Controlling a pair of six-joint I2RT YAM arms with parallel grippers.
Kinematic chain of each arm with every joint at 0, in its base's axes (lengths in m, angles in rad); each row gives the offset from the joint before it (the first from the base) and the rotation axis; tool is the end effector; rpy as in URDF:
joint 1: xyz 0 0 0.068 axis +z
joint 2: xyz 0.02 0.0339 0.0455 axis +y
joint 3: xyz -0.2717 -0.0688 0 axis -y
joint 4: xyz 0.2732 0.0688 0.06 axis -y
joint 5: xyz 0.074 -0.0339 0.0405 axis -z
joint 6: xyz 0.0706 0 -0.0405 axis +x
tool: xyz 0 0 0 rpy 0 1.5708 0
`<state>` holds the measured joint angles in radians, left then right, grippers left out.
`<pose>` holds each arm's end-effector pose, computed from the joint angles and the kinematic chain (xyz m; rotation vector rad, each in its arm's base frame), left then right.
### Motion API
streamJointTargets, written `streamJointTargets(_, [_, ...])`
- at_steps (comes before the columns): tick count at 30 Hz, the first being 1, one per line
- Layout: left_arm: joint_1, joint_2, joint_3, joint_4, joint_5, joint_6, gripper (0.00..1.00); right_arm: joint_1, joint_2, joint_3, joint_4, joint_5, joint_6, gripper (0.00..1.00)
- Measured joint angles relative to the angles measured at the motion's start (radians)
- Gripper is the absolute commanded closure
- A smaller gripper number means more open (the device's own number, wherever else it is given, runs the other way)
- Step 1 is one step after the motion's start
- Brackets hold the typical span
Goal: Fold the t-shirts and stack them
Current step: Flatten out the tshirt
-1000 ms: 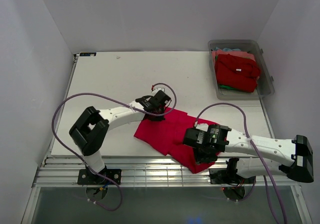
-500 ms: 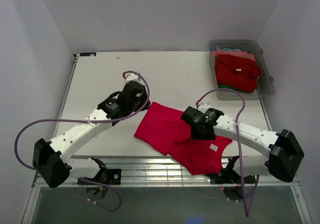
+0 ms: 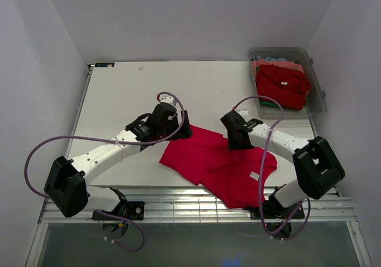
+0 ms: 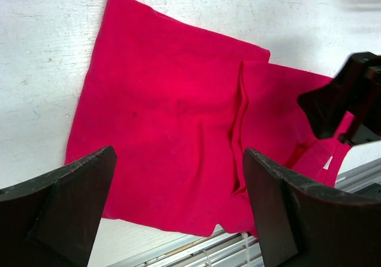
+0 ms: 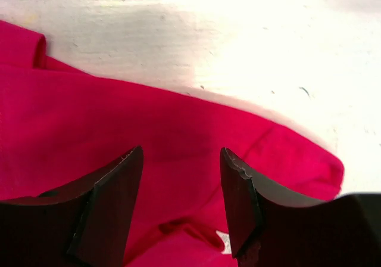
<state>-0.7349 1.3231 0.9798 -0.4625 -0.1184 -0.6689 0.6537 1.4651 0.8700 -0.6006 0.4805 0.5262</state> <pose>0.2509 -0.2155 0.2375 0.0223 2.4348 -0.5221 0.2590 0.1573 0.1531 -0.0443 2.5603 -0.2507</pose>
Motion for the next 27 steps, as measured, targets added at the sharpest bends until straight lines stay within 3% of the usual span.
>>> streamJointTargets(7, [0.0,0.0,-0.008,0.01,0.025,-0.003,0.02,-0.012,0.129,0.048,0.116,-0.039,-0.091,0.41])
streamJointTargets(27, [0.0,-0.008,-0.067,0.021,0.04,-0.024,0.02,-0.019,0.26,0.175,0.214,-0.233,-0.189,0.43])
